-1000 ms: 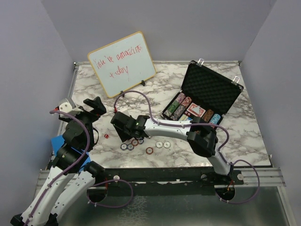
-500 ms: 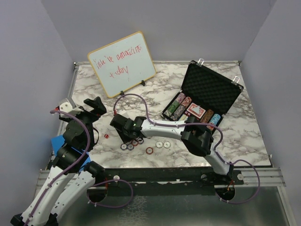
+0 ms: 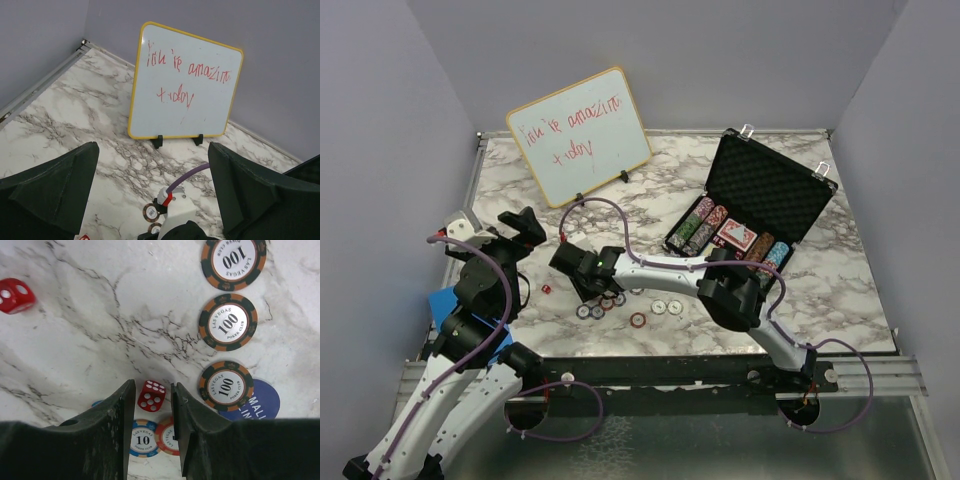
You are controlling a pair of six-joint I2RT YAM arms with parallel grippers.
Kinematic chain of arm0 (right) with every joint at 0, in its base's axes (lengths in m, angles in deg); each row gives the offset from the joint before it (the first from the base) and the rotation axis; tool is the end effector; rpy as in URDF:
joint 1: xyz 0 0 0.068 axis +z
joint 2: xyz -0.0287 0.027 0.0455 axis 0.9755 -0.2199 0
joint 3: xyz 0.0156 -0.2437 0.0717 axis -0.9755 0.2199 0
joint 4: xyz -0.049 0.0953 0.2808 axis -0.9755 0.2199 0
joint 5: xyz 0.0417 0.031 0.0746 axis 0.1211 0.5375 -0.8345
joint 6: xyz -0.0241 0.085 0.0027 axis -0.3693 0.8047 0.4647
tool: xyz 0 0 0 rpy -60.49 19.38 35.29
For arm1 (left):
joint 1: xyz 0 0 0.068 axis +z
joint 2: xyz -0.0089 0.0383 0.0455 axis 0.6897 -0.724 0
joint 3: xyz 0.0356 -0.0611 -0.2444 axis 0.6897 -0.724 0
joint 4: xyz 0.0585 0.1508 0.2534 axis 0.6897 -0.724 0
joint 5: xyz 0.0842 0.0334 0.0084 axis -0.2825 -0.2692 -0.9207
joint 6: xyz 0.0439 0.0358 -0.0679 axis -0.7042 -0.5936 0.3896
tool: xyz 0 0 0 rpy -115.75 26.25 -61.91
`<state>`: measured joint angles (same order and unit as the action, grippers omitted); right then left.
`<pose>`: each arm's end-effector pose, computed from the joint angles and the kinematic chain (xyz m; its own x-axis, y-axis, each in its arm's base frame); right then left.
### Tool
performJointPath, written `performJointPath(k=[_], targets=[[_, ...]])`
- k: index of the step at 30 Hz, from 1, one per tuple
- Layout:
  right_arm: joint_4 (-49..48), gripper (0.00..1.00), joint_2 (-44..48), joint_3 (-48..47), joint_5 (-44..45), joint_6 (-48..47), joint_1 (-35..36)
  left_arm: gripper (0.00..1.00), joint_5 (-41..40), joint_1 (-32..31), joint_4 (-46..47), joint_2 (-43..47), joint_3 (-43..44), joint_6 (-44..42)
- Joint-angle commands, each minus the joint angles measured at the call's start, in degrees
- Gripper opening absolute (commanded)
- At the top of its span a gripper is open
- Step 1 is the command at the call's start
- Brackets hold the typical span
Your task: Pack up texas hold em set
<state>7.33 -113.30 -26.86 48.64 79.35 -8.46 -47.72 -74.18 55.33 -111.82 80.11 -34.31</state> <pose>0.2146 0.4937 0.1059 -0.7036 -0.4515 -0.5487 -0.5651 0.8237 0.0468 0.1890 -0.0476 0.3597 0.1131 -0.4250 -0.8981 -0.2131 0.8725 -0.4397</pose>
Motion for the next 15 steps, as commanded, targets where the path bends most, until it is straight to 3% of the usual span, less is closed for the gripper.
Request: performJointPath(k=[1, 15], targets=[[4.58, 0.42, -2.3, -1.51, 3.99, 2.28, 0.24, 0.99, -1.17, -0.11, 0.41, 0.77, -1.05, -0.49], [5.86, 0.35, -1.15, -1.17, 4.33, 4.43, 0.24, 0.99, -1.06, -0.11, 0.09, 1.24, -1.51, -0.41]])
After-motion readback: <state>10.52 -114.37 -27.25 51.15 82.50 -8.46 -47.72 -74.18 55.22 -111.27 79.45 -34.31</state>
